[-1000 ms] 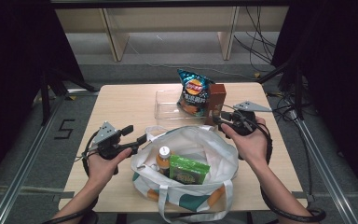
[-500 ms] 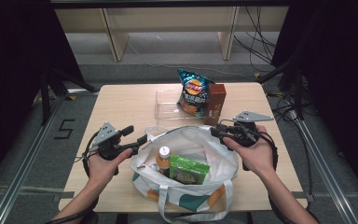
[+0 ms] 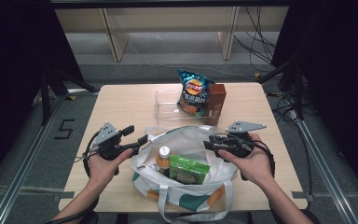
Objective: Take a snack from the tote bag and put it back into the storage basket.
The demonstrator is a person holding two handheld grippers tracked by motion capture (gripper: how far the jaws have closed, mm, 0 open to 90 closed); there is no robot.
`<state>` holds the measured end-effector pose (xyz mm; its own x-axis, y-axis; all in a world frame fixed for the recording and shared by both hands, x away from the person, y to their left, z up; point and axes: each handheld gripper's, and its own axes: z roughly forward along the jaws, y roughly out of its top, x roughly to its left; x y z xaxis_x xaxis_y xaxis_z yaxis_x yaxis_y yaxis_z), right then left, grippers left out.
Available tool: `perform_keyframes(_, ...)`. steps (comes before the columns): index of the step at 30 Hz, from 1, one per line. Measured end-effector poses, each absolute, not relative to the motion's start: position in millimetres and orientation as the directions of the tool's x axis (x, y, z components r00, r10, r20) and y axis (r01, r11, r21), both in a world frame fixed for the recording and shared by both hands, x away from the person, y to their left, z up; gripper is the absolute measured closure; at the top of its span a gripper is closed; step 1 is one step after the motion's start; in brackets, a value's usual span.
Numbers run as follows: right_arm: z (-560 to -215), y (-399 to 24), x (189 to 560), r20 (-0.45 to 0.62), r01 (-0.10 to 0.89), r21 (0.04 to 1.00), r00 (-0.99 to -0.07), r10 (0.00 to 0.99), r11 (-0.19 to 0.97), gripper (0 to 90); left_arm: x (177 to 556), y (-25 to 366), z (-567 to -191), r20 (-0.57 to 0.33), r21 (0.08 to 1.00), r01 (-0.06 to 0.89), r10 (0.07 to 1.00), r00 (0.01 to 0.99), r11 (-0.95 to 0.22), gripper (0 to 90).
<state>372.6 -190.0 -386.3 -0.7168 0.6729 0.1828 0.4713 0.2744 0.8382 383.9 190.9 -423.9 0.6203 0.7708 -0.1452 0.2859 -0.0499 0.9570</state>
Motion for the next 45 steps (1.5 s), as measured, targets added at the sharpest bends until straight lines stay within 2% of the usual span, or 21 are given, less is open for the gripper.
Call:
perform_keyframes(6, -387, -189, 363, 0.216, 0.498, 0.816, -0.734, 0.644, 0.293, 64.5, 385, 191, -425, -0.151, 0.959, 0.282, 0.766, 0.625, -0.041, 29.2)
perform_keyframes(7, -389, -189, 364, 0.181, 0.461, 0.831, -0.754, 0.632, 0.311, 64.3, 385, 191, -425, -0.150, 0.958, 0.283, 0.766, 0.625, -0.042, 29.2)
perform_keyframes(9, -389, -187, 359, 0.217, 0.488, 0.818, -0.751, 0.623, 0.303, 63.7, 385, 191, -425, -0.151, 0.958, 0.283, 0.766, 0.625, -0.041, 29.2)
perform_keyframes(12, -390, -186, 356, 0.216, 0.479, 0.816, -0.772, 0.598, 0.323, 62.5, 385, 191, -425, -0.149, 0.959, 0.281, 0.766, 0.625, -0.043, 29.2)
perform_keyframes(13, -390, -187, 356, 0.186, 0.453, 0.821, -0.788, 0.587, 0.348, 62.1, 385, 191, -425, -0.149, 0.959, 0.281, 0.766, 0.625, -0.043, 29.1)
perform_keyframes(14, -389, -185, 352, 0.229, 0.492, 0.804, -0.775, 0.589, 0.334, 61.6, 384, 191, -424, -0.148, 0.958, 0.283, 0.769, 0.622, -0.044, 29.1)
perform_keyframes(18, -392, -184, 352, 0.235, 0.463, 0.814, -0.814, 0.531, 0.350, 59.2, 384, 190, -424, -0.148, 0.957, 0.288, 0.771, 0.620, -0.048, 29.2)
perform_keyframes(21, -392, -184, 348, 0.266, 0.498, 0.794, -0.801, 0.536, 0.349, 58.8, 384, 190, -424, -0.147, 0.957, 0.287, 0.771, 0.620, -0.049, 29.2)
perform_keyframes(24, -389, -184, 350, 0.233, 0.450, 0.821, -0.826, 0.513, 0.351, 58.4, 384, 190, -424, -0.146, 0.957, 0.287, 0.771, 0.619, -0.049, 29.2)
perform_keyframes(29, -383, -184, 347, 0.215, 0.437, 0.824, -0.831, 0.513, 0.362, 57.1, 384, 190, -425, -0.146, 0.957, 0.287, 0.771, 0.620, -0.049, 29.2)
perform_keyframes(37, -396, -176, 343, 0.254, 0.463, 0.784, -0.847, 0.466, 0.413, 53.2, 384, 190, -425, -0.146, 0.957, 0.287, 0.770, 0.621, -0.050, 29.2)
perform_keyframes(45, -410, -173, 343, 0.241, 0.469, 0.756, -0.848, 0.472, 0.456, 53.3, 384, 190, -425, -0.143, 0.956, 0.287, 0.770, 0.621, -0.053, 29.1)
